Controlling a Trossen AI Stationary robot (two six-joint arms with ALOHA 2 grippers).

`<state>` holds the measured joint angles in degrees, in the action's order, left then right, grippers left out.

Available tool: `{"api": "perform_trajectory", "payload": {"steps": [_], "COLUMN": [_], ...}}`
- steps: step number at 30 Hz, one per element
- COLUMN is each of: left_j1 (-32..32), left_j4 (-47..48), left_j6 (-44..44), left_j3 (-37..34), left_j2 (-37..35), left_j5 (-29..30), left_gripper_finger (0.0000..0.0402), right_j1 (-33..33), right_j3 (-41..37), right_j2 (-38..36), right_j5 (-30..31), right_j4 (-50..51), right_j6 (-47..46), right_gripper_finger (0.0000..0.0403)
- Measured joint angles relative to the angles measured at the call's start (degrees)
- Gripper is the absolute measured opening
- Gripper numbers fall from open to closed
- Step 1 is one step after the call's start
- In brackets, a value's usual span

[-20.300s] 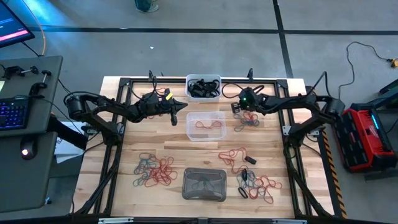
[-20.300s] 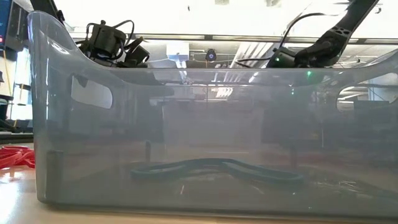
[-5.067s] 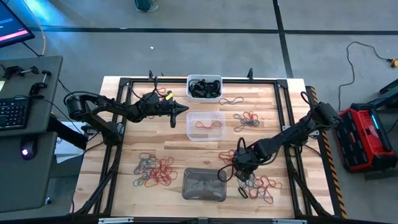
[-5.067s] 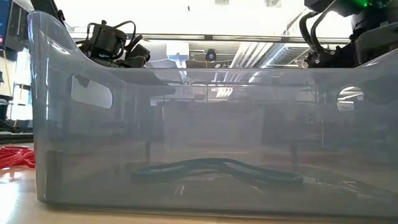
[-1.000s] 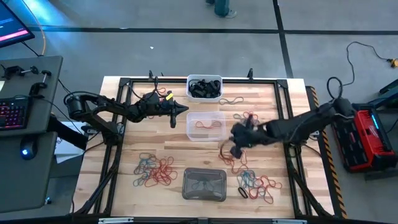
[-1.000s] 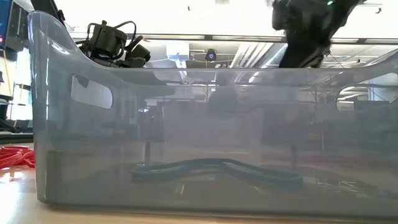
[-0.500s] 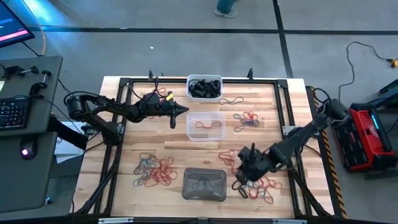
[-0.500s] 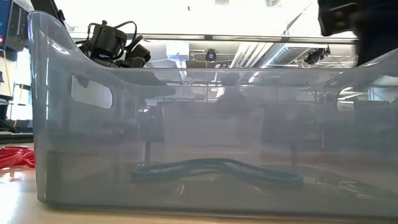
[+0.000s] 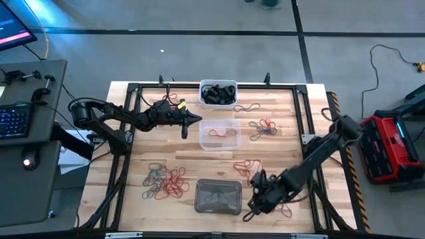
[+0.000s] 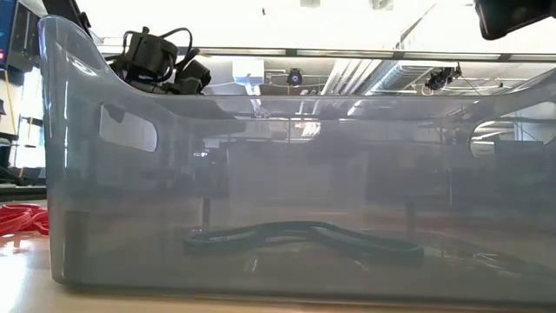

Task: Sort rubber bands into baskets
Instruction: Put the black rubber band into the white bin

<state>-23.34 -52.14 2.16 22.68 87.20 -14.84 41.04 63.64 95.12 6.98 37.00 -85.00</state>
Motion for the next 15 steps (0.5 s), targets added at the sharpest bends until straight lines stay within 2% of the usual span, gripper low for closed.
{"api": "perform_trajectory", "payload": {"steps": [5, 9, 15], "left_j1": [0.51, 0.51, 0.54], "left_j4": [0.0, 0.02, 0.02], "left_j6": [0.06, 0.04, 0.34], "left_j3": [0.0, 0.0, 0.0], "left_j2": [0.0, 0.0, 0.0], "left_j5": [-0.01, -0.01, -0.01], "left_gripper_finger": [0.0, 0.0, 0.0], "right_j1": [0.0, 0.0, 0.0], "right_j3": [7.01, 9.73, 9.87], "right_j2": [7.05, 11.18, 13.12], "right_j5": [-5.17, -9.19, -11.1], "right_j4": [8.5, 9.28, 9.1], "right_j6": [1.05, 1.47, 1.51], "right_gripper_finger": [0.0152, 0.0152, 0.0152]}}
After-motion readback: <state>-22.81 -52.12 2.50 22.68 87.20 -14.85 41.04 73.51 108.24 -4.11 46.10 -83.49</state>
